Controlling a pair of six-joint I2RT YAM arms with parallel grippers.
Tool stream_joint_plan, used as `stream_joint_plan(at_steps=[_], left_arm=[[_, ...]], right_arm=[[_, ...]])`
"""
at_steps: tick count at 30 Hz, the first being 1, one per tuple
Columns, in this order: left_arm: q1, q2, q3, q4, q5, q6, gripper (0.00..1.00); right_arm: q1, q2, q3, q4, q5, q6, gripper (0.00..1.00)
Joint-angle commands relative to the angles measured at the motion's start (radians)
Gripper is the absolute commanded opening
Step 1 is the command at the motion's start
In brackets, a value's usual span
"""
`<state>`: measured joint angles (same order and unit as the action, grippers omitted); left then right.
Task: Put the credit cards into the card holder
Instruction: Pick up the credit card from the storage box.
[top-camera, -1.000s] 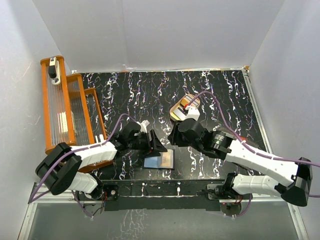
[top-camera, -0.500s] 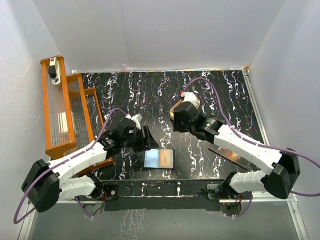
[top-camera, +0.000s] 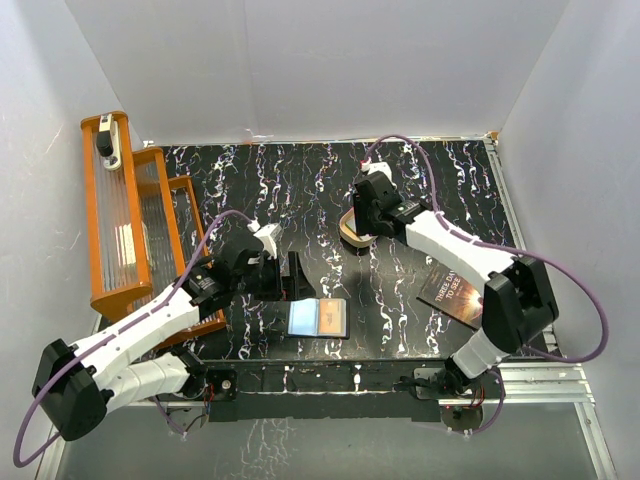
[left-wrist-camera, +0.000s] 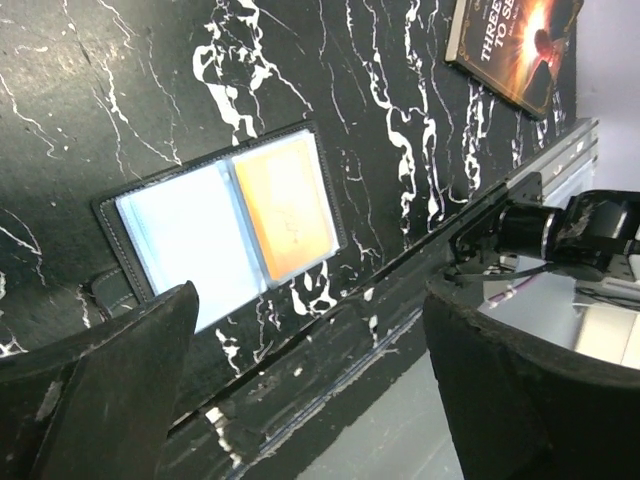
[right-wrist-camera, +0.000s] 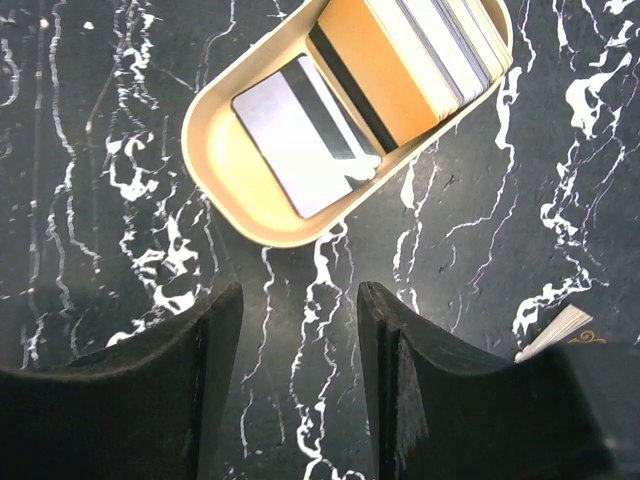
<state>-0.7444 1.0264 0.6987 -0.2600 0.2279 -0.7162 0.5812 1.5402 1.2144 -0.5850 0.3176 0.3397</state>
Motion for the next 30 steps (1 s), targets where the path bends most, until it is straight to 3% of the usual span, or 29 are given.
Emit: stream_joint_plan(at_steps=[1, 12, 20, 24, 30], left_arm=[[-0.001, -0.025, 0.049, -0.059, 0.055, 0.091, 0.98], [-0.001, -0.063, 0.039, -0.042, 0.096, 0.163, 0.98], [-0.001, -0.060, 0.030, -0.036, 0.101, 0.166, 0.99], [-0.001, -0.062, 0.027, -0.037, 0.095, 0.168, 0.98], [-0.001, -0.048, 0.035, -0.052, 0.085, 0.178, 0.98]], right_arm=[[-0.032, 0.066, 0.079, 0.082, 0.038, -0.102, 0.48], [-0.078, 0.228, 0.201, 0.086, 0.130, -0.296, 0.49], [-0.118, 0.377, 0.324, 0.050, 0.108, -0.371, 0.62], [-0.120, 0.433, 0.361, 0.057, 0.113, -0.389, 0.64], [-0.121, 0.523, 0.412, 0.019, 0.259, -0.395, 0.62]])
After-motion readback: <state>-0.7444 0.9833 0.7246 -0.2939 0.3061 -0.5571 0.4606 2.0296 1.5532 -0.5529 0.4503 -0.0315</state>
